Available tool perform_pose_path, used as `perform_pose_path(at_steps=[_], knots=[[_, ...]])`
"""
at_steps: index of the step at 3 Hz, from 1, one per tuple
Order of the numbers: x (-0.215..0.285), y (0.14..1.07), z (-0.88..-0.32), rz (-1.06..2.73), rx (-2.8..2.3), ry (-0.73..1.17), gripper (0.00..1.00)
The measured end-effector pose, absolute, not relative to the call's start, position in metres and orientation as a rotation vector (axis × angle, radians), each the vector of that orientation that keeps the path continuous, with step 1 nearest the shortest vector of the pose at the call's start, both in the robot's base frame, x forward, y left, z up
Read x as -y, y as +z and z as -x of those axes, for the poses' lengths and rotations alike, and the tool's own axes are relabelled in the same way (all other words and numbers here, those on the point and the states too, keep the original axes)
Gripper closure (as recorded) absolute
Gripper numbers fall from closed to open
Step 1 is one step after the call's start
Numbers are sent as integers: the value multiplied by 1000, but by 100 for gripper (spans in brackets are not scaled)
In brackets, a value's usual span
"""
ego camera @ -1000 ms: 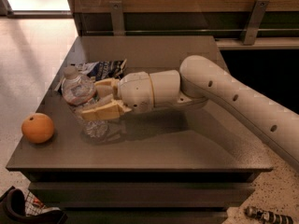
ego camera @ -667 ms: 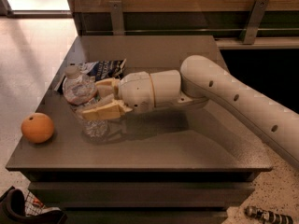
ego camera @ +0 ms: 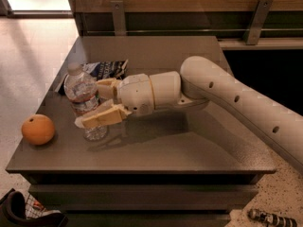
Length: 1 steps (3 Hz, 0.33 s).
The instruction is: Move water bottle near orange
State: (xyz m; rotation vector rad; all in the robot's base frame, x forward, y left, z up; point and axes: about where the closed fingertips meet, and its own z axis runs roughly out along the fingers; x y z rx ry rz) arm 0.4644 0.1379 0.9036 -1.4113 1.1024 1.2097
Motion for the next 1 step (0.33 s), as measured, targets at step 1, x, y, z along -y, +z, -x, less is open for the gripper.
perform_pose_path(at_steps=[1], knots=[[-139, 904, -464, 1413, -1101, 1211, 0]])
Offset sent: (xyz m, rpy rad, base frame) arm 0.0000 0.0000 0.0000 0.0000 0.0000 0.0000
